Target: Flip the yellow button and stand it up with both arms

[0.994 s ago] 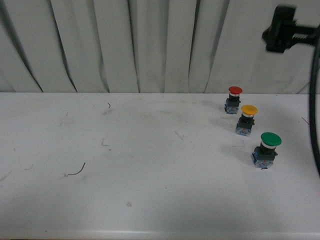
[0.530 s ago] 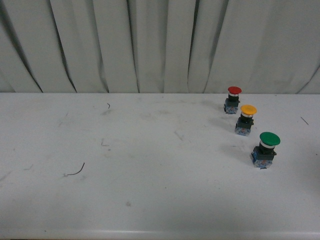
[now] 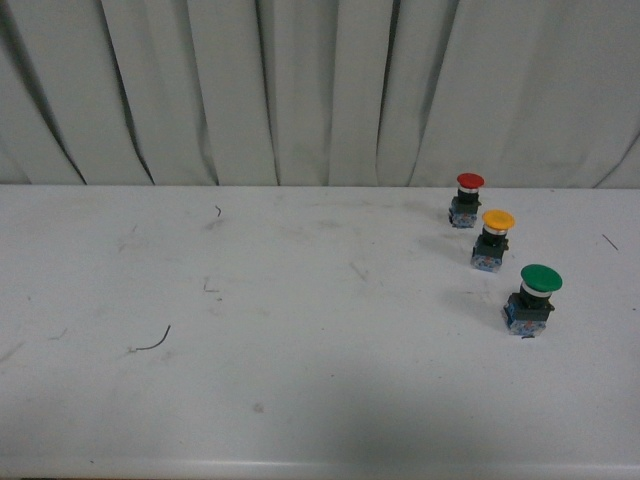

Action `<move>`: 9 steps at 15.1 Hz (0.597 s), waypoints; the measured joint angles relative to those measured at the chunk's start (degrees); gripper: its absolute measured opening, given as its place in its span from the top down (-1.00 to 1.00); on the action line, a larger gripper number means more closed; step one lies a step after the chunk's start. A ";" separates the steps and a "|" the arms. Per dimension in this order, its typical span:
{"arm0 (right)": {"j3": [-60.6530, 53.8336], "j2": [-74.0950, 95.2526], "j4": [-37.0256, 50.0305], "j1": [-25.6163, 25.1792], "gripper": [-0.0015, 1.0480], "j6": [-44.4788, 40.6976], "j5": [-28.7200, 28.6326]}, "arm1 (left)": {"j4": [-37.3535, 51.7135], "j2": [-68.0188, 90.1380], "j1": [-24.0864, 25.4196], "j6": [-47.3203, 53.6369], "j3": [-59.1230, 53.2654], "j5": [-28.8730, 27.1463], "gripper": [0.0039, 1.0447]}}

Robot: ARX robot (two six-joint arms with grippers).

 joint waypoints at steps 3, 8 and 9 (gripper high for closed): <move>-2.47 -6.56 -3.89 0.00 0.97 0.00 0.00 | 0.00 0.00 0.00 0.00 0.00 0.02 -0.88; -5.84 -14.19 -8.07 0.00 0.97 -0.02 -0.02 | 0.00 0.00 0.00 0.00 0.00 -0.02 -0.88; -5.84 -16.63 -10.05 0.00 0.97 0.00 -0.04 | 0.00 0.00 0.00 0.00 0.00 0.02 -0.88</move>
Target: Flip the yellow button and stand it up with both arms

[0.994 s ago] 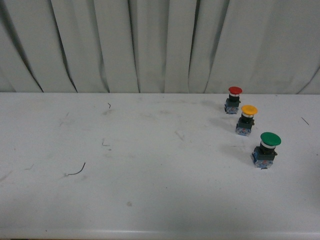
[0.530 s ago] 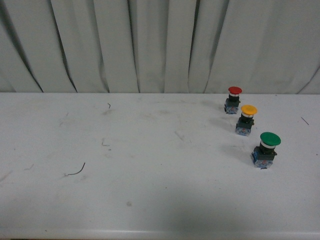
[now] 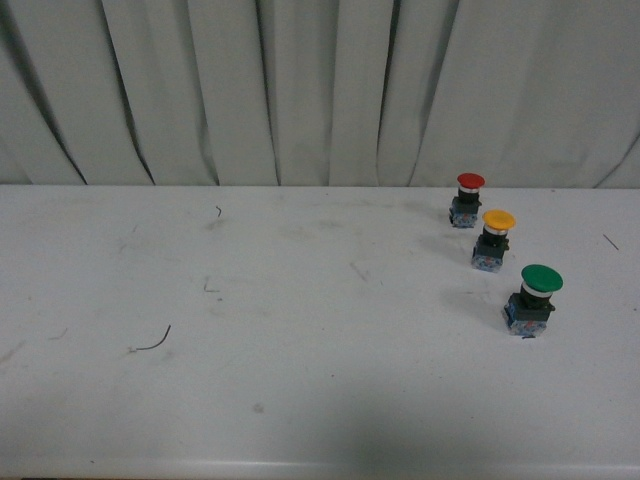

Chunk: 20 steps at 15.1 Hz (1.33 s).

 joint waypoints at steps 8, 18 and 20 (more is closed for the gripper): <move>0.00 -12.98 -12.35 0.00 0.97 0.00 0.00 | 0.02 0.00 0.00 0.00 0.00 0.00 -0.88; 0.04 -25.90 -25.81 0.00 0.97 0.00 -0.04 | 0.02 0.00 0.00 0.00 0.00 0.00 -0.88; 0.04 -25.90 -25.77 0.00 0.97 0.00 -0.04 | 0.00 0.00 0.00 0.00 0.00 0.00 -0.88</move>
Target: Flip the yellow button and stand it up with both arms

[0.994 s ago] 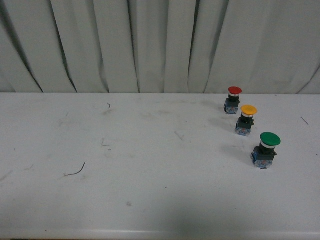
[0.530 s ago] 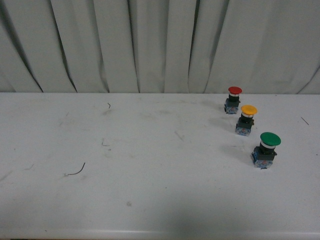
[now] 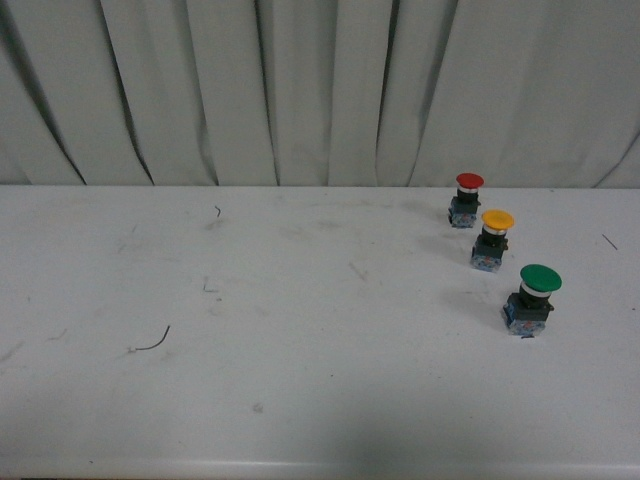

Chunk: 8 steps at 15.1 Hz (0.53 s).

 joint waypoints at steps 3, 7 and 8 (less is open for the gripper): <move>0.00 0.00 0.02 0.00 0.78 -0.15 0.00 | 0.02 0.00 0.00 0.00 0.00 0.00 -0.88; 0.00 0.00 0.02 0.00 -0.87 -0.15 0.00 | 0.02 0.00 0.00 0.00 0.00 0.00 -0.88; 0.00 0.00 0.02 0.00 -0.87 -0.15 0.00 | 0.02 0.00 0.00 0.00 0.00 0.00 -0.88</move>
